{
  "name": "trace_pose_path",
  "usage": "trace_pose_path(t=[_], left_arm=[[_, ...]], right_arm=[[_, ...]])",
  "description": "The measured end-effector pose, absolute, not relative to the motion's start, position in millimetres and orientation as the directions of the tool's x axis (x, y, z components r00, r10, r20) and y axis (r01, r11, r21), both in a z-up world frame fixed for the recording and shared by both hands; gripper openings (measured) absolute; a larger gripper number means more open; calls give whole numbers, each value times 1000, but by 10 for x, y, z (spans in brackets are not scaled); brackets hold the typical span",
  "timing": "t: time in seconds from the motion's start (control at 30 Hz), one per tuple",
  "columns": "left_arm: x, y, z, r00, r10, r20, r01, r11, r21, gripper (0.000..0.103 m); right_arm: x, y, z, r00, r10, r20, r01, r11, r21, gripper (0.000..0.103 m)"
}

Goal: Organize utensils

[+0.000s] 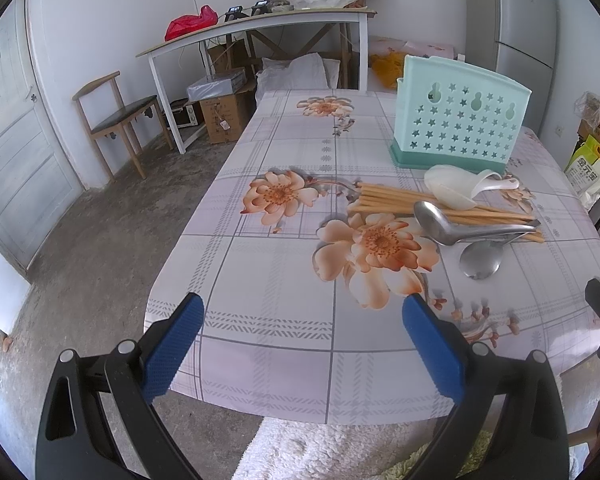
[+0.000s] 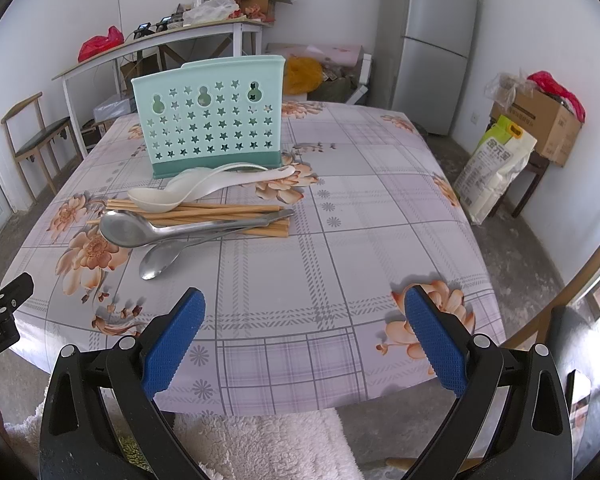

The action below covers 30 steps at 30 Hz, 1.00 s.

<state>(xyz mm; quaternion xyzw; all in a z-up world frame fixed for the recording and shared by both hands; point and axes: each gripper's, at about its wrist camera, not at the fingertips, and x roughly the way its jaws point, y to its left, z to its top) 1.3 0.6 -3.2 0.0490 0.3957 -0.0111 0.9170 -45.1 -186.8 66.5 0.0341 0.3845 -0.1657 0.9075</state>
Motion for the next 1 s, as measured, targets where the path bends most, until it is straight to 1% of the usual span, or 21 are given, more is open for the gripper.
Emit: trace_pose_path(t=[1.0], left_arm=[[20, 14, -35, 685, 18, -728, 60, 995, 82, 97]], right_arm=[[-489, -1878, 688, 651, -273, -708, 327, 943, -64, 95]])
